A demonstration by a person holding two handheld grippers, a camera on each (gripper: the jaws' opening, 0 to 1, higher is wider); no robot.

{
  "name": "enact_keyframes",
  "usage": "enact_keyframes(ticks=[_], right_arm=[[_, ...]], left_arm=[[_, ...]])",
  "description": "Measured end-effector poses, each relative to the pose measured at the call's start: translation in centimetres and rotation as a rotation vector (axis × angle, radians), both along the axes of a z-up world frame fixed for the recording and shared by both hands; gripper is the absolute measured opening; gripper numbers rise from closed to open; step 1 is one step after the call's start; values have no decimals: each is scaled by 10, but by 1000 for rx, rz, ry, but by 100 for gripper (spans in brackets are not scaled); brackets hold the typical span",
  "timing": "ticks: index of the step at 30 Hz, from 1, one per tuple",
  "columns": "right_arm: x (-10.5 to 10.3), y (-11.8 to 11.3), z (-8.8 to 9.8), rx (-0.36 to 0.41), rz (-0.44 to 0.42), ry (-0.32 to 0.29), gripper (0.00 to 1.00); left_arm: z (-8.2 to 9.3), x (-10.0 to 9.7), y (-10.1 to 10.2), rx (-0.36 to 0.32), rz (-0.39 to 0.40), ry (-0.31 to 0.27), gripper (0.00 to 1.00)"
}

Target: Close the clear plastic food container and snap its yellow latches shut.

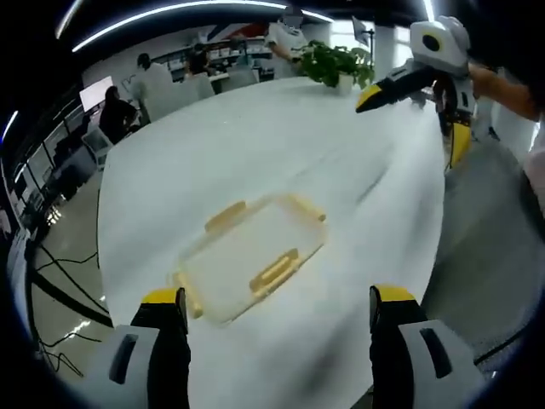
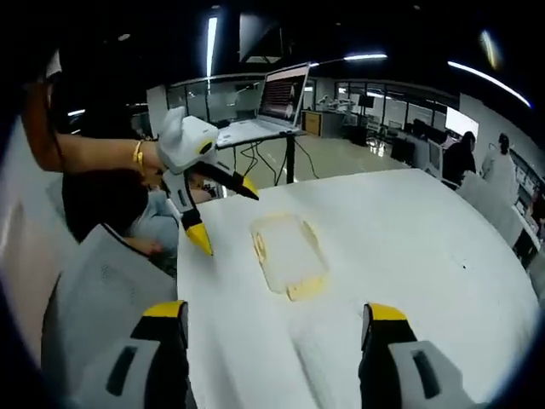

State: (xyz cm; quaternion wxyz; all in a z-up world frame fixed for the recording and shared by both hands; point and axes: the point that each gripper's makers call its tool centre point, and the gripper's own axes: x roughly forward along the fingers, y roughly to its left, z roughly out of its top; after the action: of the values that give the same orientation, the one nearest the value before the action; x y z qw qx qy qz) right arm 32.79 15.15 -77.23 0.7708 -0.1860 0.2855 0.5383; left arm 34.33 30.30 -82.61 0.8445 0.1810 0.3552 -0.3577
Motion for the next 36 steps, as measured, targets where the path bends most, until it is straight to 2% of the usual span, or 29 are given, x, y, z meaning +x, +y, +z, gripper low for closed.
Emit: enact_keyframes(ticks=[2, 5, 8, 11, 15, 19, 24, 25, 27, 29, 32, 34, 36], right_arm=[[3, 8, -4, 7, 16, 19, 84], [7, 25, -13, 38, 38, 92, 82], [15, 35, -21, 27, 56, 101, 82], [22, 41, -28, 5, 76, 111, 82], [26, 46, -39, -62, 140, 120, 81], [38, 51, -55, -154, 131, 110, 75], [41, 61, -71, -203, 149, 130, 74], [38, 59, -79, -271, 190, 133, 74], [40, 61, -85, -313, 221, 106, 73], [42, 62, -92, -335, 229, 110, 73], [47, 59, -101, -376, 213, 122, 73], [52, 56, -104, -396, 193, 128, 73], [55, 54, -109, -418, 179, 141, 72]], left_arm=[[-3, 4, 3, 19, -18, 5, 87], [-7, 12, 8, 29, -42, 17, 87], [-10, 20, 13, 26, -63, 28, 86], [-17, 26, 22, 80, -111, 38, 86], [-24, 32, 28, 126, -162, 60, 86], [-32, 39, 35, 165, -215, 77, 86], [-34, 48, 32, 158, -274, 86, 87], [-34, 51, 31, 164, -290, 84, 87], [-37, 56, 32, 189, -324, 94, 86], [-41, 60, 33, 214, -350, 103, 86], [-44, 65, 32, 225, -355, 110, 85], [-51, 69, 36, 234, -308, 132, 82], [-56, 68, 36, 247, -322, 146, 80]])
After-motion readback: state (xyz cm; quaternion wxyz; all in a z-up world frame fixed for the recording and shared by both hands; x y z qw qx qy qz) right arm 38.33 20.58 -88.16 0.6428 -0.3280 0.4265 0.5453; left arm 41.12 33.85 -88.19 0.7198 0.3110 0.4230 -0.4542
